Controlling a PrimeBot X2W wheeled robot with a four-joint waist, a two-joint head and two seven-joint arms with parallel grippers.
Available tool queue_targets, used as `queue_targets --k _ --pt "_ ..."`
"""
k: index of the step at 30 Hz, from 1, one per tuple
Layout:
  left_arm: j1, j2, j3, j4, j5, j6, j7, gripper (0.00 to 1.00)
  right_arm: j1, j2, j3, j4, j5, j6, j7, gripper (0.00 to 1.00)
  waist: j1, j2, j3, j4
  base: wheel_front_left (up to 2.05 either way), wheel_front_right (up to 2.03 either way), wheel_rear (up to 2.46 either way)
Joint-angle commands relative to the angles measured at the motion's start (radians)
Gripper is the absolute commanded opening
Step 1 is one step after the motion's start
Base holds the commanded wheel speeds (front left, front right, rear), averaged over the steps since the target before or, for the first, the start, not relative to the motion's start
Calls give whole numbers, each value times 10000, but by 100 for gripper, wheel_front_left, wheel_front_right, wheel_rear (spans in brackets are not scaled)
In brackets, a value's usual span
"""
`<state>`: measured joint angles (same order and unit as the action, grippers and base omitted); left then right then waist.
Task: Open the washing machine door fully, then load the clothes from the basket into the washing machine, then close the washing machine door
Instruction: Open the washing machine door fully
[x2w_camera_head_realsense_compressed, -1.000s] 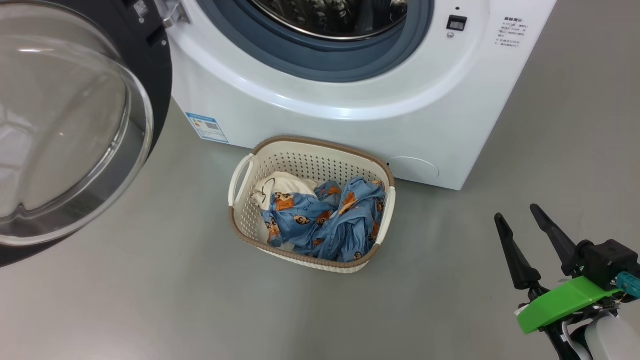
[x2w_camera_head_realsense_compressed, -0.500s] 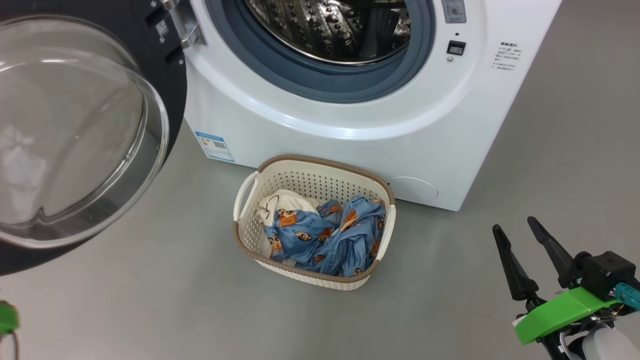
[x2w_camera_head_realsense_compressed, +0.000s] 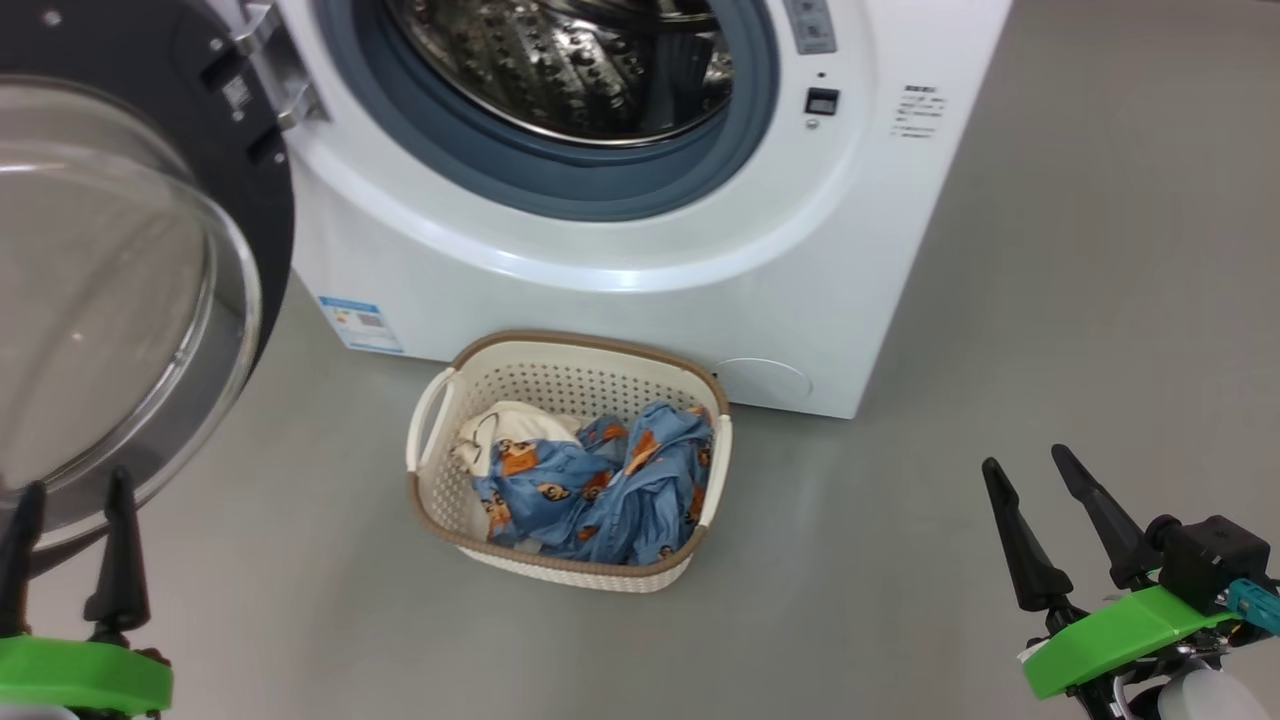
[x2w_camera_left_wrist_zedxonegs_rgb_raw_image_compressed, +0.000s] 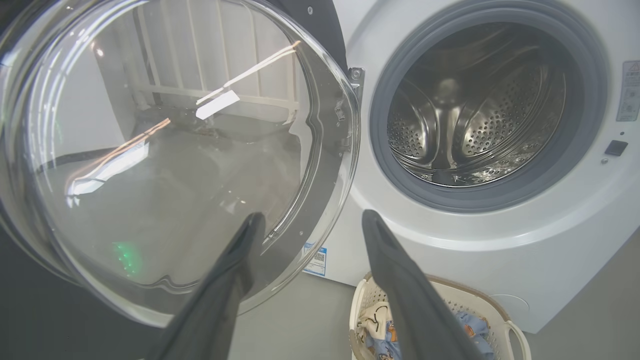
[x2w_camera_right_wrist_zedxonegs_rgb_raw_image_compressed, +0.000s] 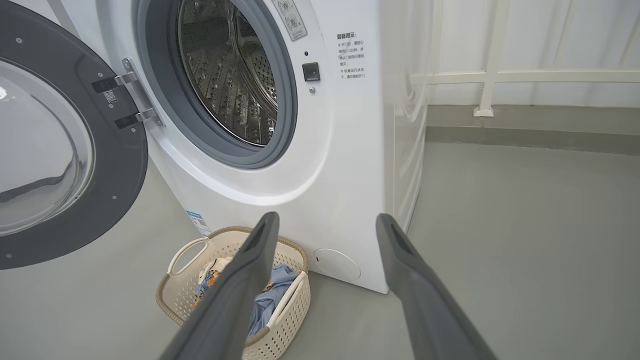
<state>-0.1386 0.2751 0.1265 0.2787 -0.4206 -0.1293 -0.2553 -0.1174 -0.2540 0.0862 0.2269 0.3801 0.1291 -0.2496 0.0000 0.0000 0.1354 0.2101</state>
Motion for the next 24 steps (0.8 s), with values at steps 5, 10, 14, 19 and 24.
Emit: queue_targets --k 5,10,14,19,24 --pt "84 482 -259 -670 -439 -13 -65 100 149 -12 69 -321 44 16 -122 100 0 0 -116 -807 0 0 0" --pt "242 593 -724 -810 -551 -13 -65 100 233 48 31 -370 40 16 -122 100 0 0 -191 -1319 0 0 0" --pt "342 619 -950 -833 -627 -13 -65 100 303 40 53 -368 65 16 -122 100 0 0 -274 -1690 0 0 0" --pt "489 627 -1099 -819 -726 -13 -65 100 427 53 35 -386 93 16 -122 100 0 0 -410 -2106 0 0 0" --pt "676 563 -1211 -839 -745 -13 -65 100 556 50 -3 -408 120 16 -122 100 0 0 -521 -2441 0 0 0"
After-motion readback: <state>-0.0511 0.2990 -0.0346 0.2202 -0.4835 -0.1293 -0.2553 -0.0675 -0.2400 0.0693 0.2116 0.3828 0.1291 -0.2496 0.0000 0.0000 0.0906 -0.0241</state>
